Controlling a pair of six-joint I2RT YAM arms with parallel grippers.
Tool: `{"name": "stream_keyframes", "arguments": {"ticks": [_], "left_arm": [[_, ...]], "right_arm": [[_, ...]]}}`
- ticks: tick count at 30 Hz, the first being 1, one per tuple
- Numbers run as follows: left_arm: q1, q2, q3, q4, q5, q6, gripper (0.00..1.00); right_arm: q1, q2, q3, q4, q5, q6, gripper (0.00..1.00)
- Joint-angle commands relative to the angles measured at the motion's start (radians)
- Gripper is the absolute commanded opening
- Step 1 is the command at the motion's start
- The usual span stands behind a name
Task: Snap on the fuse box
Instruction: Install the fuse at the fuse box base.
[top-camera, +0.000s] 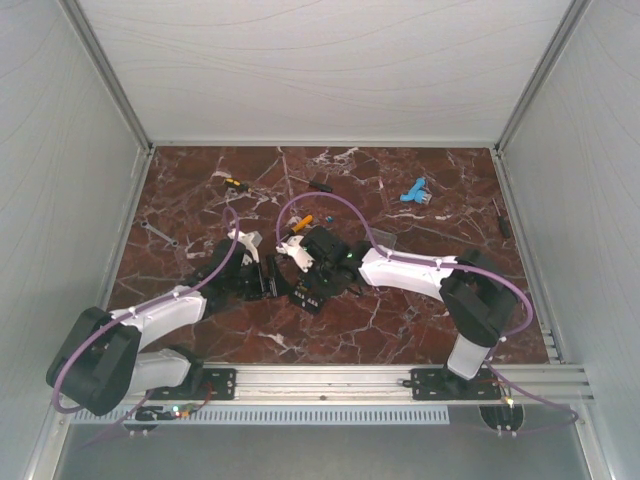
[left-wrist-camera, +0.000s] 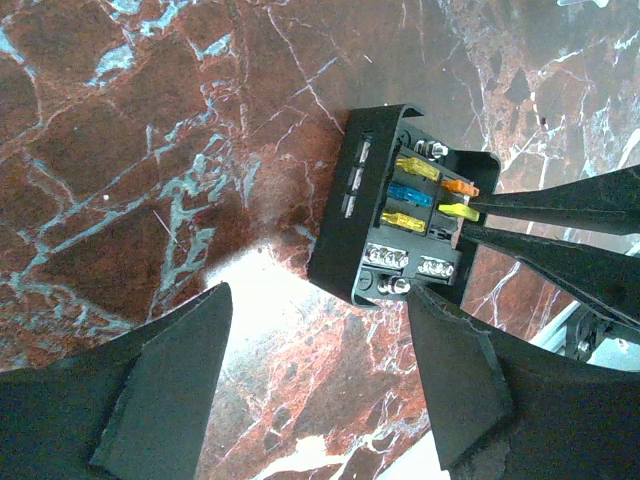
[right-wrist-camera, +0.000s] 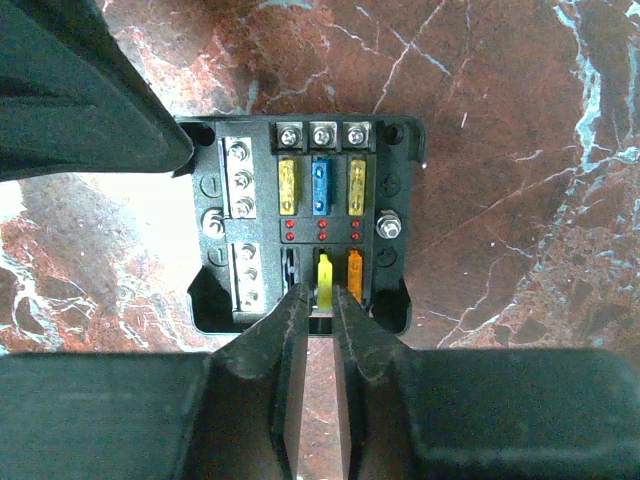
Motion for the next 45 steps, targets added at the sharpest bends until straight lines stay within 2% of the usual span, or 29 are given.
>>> {"name": "stream_keyframes", "arguments": {"ticks": [1, 15, 34, 39, 45], "left_arm": [[0.005, -0.010, 0.009, 0.059, 0.026, -0.010, 0.71], [0.005, -0.005, 0.011, 0.066, 0.045, -0.007, 0.71], [0.005, 0.032, 0.019, 0.073, 0.077, -0.005, 0.70], [0.005, 0.072, 0.026, 0.078, 0.092, -0.003, 0.66], [0.005, 0.116, 0.030, 0.097, 0.107, -0.005, 0.55]], "right_arm": [[-0.003, -0.032, 0.019, 0.006, 0.016, 0.002, 0.13], [-0.005, -0.016, 0.019, 0.031, 0.018, -0.003, 0.00], [-0.005, -0.021, -0.011, 0.013, 0.051, -0.105, 0.00], [-0.004, 0.002, 0.014, -0.022, 0.048, -0.123, 0.00], [-0.001, 0.010, 0.028, -0.061, 0.040, -0.128, 0.00]]}}
